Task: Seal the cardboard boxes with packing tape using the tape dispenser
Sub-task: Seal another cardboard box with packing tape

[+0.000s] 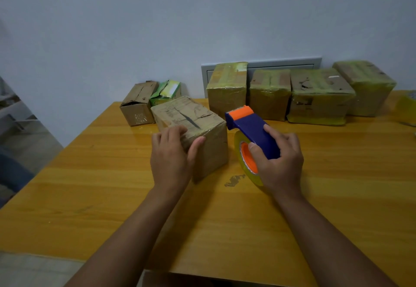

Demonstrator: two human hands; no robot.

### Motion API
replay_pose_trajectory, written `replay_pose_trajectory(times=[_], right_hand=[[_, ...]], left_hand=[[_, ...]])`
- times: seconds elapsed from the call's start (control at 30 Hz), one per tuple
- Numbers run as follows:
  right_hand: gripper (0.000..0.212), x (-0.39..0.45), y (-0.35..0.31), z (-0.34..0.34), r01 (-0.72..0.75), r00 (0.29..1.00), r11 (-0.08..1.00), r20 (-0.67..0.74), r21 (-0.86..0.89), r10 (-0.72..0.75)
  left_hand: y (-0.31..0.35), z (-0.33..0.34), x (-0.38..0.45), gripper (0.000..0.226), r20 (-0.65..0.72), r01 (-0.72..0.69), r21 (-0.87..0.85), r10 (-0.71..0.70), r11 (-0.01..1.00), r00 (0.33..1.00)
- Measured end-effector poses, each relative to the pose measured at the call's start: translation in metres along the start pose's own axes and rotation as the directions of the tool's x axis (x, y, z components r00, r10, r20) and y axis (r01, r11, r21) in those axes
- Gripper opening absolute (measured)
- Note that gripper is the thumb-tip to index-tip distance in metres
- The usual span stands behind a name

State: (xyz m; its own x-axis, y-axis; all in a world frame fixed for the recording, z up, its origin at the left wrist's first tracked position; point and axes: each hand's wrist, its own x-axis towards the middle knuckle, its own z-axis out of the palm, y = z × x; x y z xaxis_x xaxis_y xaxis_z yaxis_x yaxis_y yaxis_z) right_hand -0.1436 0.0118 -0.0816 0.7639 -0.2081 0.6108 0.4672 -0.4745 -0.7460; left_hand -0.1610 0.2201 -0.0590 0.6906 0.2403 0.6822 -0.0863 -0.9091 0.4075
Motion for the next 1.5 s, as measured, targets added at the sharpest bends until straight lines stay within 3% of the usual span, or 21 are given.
replay_pose_trajectory(times=[0.3, 0.57, 1.03, 1.23, 1.5], right_hand=[[0.062, 0.000, 0.000, 0.001, -0.007, 1.000, 1.000, -0.007, 0.012, 0.007], [0.061, 0.000, 0.001, 0.001, -0.001, 1.000, 1.000, -0.009, 0.010, 0.001], [0.066, 0.000, 0.002, 0.000, 0.013, 1.000, 0.999, -0.012, 0.039, -0.013], [0.067, 0.000, 0.002, 0.001, 0.014, 1.000, 0.999, -0.011, 0.047, -0.013], [0.065, 0.000, 0.002, 0.001, 0.029, 0.999, 0.998, -0.017, 0.048, -0.028]], left_hand=[[-0.017, -0.008, 0.000, 0.033, 0.006, -0.128, -0.124, 0.130, 0.984, 0.991], [-0.020, -0.008, 0.001, 0.038, 0.024, -0.081, -0.239, 0.089, 0.968, 0.996], [-0.050, -0.026, 0.019, 0.025, 0.243, -0.094, -0.411, 0.208, 0.907, 0.947], [-0.045, -0.020, 0.019, 0.012, 0.176, -0.092, -0.442, 0.187, 0.892, 0.966], [-0.038, -0.018, 0.005, 0.008, 0.072, -0.160, -0.359, 0.198, 0.920, 0.978]])
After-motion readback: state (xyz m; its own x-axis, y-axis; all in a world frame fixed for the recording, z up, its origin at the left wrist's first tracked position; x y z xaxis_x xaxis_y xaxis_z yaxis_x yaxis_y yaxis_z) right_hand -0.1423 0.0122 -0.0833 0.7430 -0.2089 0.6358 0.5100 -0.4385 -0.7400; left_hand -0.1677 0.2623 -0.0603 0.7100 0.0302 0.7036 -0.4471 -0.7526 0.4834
